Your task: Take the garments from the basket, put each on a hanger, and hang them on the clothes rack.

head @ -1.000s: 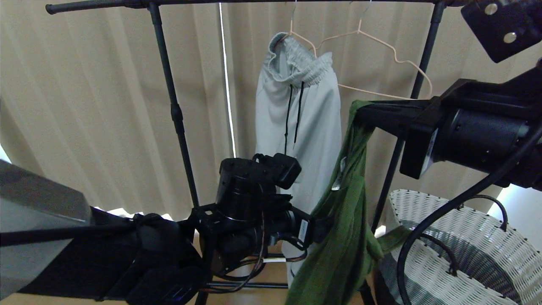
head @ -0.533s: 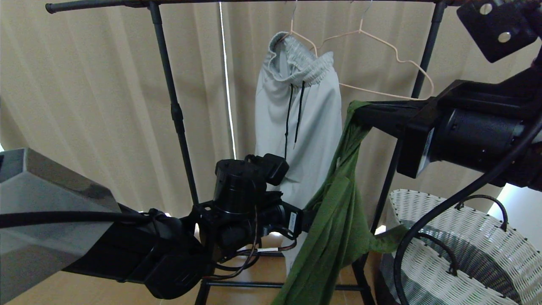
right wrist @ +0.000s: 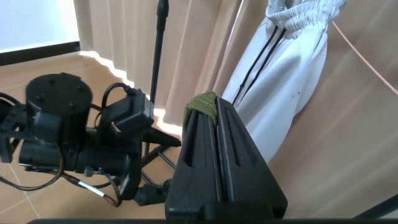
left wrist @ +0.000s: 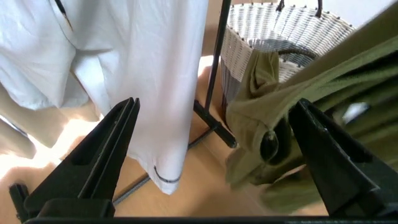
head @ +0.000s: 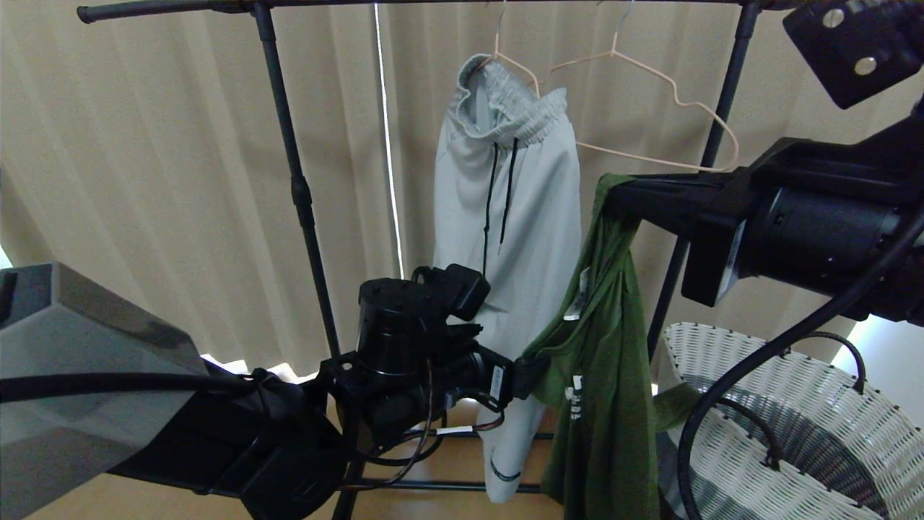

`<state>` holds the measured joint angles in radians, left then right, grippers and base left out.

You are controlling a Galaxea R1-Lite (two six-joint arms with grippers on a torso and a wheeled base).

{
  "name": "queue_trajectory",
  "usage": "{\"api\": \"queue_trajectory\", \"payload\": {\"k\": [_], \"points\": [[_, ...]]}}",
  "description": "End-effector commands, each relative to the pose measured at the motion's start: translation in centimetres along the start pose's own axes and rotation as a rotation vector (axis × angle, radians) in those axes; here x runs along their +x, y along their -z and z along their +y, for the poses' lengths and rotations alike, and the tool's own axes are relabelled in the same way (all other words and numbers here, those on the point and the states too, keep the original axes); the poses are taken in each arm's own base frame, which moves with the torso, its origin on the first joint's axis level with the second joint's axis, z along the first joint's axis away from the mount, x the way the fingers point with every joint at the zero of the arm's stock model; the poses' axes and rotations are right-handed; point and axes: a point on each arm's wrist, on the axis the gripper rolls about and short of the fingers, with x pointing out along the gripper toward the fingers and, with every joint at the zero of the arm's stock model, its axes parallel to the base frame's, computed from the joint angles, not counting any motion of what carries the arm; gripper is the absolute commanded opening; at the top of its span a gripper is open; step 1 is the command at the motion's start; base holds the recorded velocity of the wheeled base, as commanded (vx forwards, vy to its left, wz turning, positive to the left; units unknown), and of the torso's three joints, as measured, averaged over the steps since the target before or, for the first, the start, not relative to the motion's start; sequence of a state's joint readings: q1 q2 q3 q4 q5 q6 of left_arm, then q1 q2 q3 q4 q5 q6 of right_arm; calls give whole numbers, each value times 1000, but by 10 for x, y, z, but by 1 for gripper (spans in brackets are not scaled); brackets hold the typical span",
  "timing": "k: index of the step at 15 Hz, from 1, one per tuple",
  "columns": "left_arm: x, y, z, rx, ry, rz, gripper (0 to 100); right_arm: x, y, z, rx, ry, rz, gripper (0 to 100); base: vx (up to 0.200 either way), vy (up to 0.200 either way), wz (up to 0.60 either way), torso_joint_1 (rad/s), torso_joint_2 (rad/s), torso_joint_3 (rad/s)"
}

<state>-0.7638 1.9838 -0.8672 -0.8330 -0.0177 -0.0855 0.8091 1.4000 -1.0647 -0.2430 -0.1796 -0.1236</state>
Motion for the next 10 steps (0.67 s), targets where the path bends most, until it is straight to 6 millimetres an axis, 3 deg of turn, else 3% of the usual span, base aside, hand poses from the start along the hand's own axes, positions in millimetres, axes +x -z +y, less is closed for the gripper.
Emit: {"api": "queue_trajectory", "payload": {"k": [1,5,10], "points": [[-10,-1,0,27,2,-10,100,1,0,0,-1,-1,1,0,0,0,0,0,0,0],[-33,-4,-3,82,84,-68,100,0,1,0,-2,-2,7,0,0,0,0,0,0,0],[-29,-14,-2,122,100,-126,100,-1,2,1,-3,-5,10,0,0,0,0,0,0,0]]}}
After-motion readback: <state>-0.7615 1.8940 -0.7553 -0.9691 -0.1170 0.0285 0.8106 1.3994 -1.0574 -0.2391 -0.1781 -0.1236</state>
